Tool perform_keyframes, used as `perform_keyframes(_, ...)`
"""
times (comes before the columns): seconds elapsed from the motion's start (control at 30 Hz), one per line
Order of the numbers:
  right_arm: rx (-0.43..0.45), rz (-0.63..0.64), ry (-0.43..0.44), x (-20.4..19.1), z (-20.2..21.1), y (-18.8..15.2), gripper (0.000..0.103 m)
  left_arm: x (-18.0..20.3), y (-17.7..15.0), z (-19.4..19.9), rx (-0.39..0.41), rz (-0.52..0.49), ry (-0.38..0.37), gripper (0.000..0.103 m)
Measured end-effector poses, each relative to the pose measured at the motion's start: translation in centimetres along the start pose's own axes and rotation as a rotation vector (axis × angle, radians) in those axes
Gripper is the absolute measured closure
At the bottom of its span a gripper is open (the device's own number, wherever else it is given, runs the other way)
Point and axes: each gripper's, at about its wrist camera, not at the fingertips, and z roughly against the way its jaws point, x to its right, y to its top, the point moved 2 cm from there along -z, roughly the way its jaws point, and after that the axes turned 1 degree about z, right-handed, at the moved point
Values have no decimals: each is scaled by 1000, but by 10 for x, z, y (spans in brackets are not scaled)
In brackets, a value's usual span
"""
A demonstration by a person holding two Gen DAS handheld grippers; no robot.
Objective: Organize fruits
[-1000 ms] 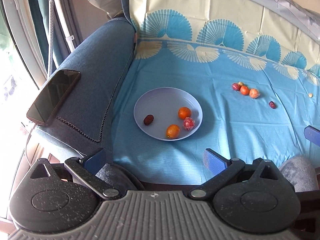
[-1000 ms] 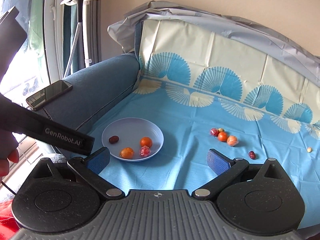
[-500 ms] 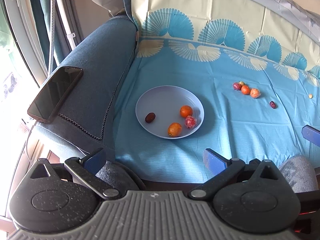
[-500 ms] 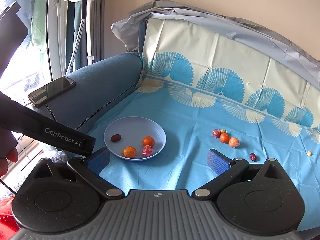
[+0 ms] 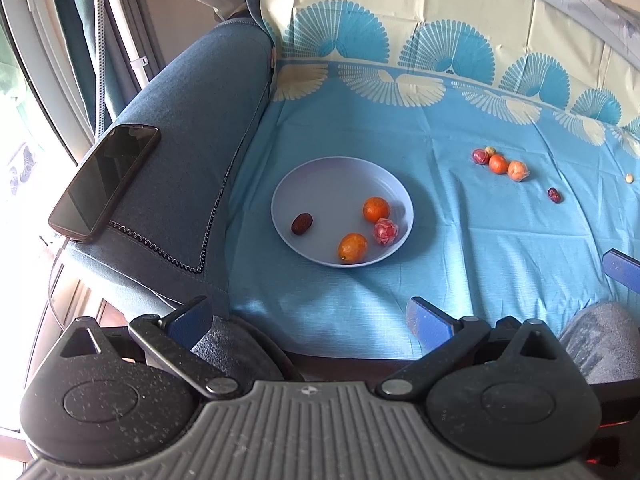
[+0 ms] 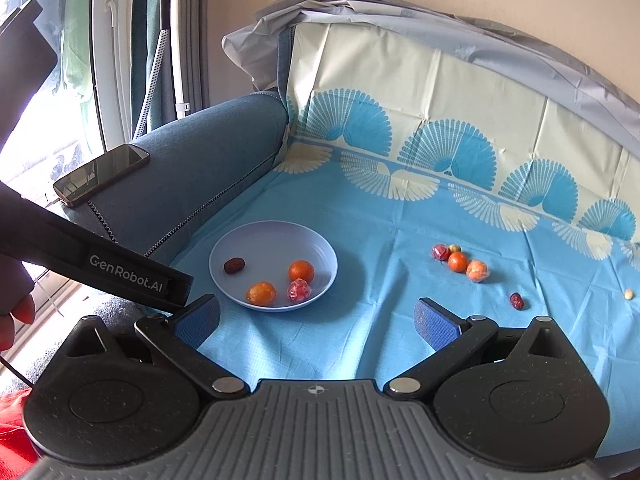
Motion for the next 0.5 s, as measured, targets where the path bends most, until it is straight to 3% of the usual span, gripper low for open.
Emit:
perform_keyframes(0.33, -1, -132, -29, 46, -10, -6, 1, 36, 30, -9, -39, -50, 1, 0)
perform_keyframes(0.5, 77, -256, -217, 132, 3, -4, 1, 91, 66, -17, -45, -112, -78, 0)
